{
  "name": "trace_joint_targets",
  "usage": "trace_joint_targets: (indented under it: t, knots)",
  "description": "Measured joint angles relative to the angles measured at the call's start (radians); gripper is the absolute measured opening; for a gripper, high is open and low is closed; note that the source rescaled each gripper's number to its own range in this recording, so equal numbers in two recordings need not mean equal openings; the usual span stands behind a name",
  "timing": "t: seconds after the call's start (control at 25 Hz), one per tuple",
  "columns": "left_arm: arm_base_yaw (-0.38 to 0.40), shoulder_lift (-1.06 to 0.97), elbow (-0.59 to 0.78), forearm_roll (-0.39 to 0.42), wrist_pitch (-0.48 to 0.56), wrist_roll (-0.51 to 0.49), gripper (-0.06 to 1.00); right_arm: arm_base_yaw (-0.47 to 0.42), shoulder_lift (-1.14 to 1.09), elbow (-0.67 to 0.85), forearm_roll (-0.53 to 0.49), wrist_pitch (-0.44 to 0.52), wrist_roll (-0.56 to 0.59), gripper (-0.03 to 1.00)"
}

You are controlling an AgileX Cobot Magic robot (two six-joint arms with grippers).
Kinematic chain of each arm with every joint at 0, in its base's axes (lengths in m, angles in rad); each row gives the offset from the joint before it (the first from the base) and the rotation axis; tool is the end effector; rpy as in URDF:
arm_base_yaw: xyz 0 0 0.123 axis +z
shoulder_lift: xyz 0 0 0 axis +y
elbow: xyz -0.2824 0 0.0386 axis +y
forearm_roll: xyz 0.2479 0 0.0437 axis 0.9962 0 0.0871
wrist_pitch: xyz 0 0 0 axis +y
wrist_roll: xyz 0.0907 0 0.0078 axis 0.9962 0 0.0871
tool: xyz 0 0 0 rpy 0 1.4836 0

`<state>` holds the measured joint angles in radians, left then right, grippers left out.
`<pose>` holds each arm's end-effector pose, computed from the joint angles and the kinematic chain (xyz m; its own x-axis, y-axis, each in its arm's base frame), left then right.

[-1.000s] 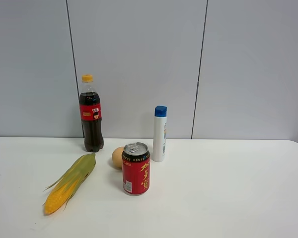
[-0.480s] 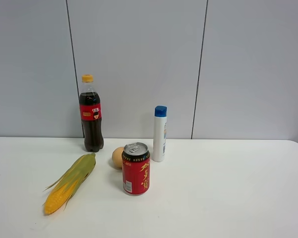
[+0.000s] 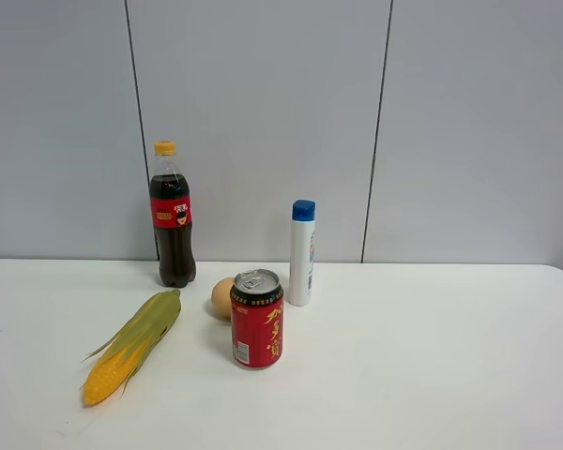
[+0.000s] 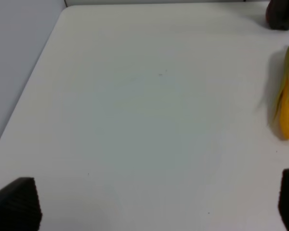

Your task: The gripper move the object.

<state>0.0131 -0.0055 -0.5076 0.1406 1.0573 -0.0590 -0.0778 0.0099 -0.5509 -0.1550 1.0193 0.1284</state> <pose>-0.0070 0.0110 0.2802 -0.4387 0.0046 -0.8986 -0.1182 0.9910 0.0628 -0.0094 -0.0113 0.2955 -0.3654 0.0749 -0.9278 0.2158 0.9764 -0.0061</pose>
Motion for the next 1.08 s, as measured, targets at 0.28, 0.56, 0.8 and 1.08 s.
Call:
trace_joint_targets:
  t: [0.28, 0.56, 0.8, 1.08]
  knots:
    - [0.000, 0.000, 0.000, 0.000, 0.000, 0.000, 1.00, 0.000, 0.000, 0.023, 0.107, -0.020, -0.035, 1.00]
    - [0.000, 0.000, 0.000, 0.000, 0.000, 0.000, 1.00, 0.000, 0.000, 0.049, 0.129, 0.032, -0.054, 1.00]
    - [0.000, 0.000, 0.000, 0.000, 0.000, 0.000, 1.00, 0.000, 0.000, 0.049, 0.131, 0.032, -0.061, 1.00]
    - [0.000, 0.000, 0.000, 0.000, 0.000, 0.000, 1.00, 0.000, 0.000, 0.049, 0.131, 0.032, -0.061, 1.00]
